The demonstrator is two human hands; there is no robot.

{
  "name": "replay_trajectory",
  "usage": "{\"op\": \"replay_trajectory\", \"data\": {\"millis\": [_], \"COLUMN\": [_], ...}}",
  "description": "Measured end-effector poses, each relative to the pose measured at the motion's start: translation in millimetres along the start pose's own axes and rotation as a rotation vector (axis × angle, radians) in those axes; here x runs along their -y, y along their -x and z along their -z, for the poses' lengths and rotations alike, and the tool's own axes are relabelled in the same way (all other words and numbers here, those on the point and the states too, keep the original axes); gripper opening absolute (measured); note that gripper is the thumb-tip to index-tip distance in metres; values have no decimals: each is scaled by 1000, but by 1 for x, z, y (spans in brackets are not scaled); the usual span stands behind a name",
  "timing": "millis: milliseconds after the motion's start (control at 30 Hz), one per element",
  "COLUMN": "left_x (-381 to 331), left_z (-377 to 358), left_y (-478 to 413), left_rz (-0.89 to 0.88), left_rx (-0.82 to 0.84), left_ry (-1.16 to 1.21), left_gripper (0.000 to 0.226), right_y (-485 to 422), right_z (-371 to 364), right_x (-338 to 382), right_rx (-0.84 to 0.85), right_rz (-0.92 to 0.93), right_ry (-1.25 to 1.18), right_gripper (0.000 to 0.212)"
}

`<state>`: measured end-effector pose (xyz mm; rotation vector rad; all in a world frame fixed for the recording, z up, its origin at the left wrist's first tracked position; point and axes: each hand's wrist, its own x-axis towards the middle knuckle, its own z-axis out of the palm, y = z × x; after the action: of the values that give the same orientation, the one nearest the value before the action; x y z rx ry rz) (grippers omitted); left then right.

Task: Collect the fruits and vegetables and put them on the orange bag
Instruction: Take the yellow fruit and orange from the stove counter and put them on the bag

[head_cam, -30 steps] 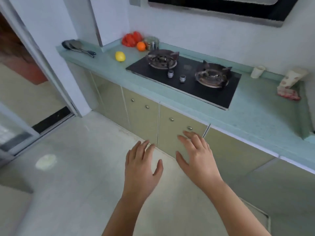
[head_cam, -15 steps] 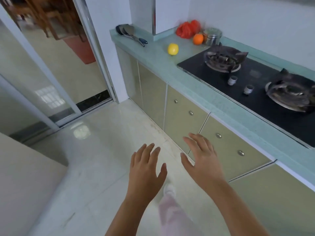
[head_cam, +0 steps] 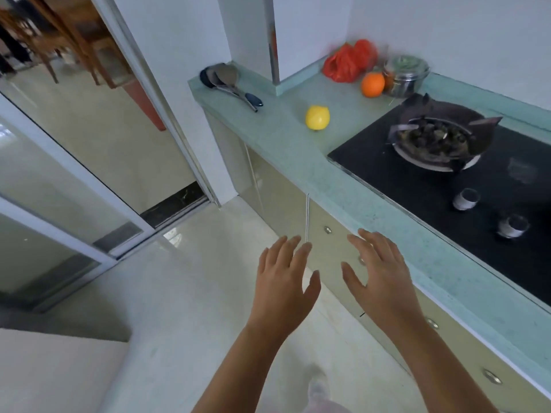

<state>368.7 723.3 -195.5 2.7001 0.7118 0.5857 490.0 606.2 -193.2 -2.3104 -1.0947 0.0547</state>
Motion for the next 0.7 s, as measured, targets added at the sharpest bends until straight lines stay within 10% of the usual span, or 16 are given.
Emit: {"op": "replay_trajectory", "data": {"millis": [700], "left_x": [229], "left_z": [-18], "left_y": [-294], "left_rz": [-181], "left_rx": [39], "left_ry": [140], "left_gripper": [41], "right_y": [-319], "right_z": [-99], "right_x": [71], "right_rx": [-158], "right_rz": [-181], "right_ry": [99], "right_gripper": [43]}}
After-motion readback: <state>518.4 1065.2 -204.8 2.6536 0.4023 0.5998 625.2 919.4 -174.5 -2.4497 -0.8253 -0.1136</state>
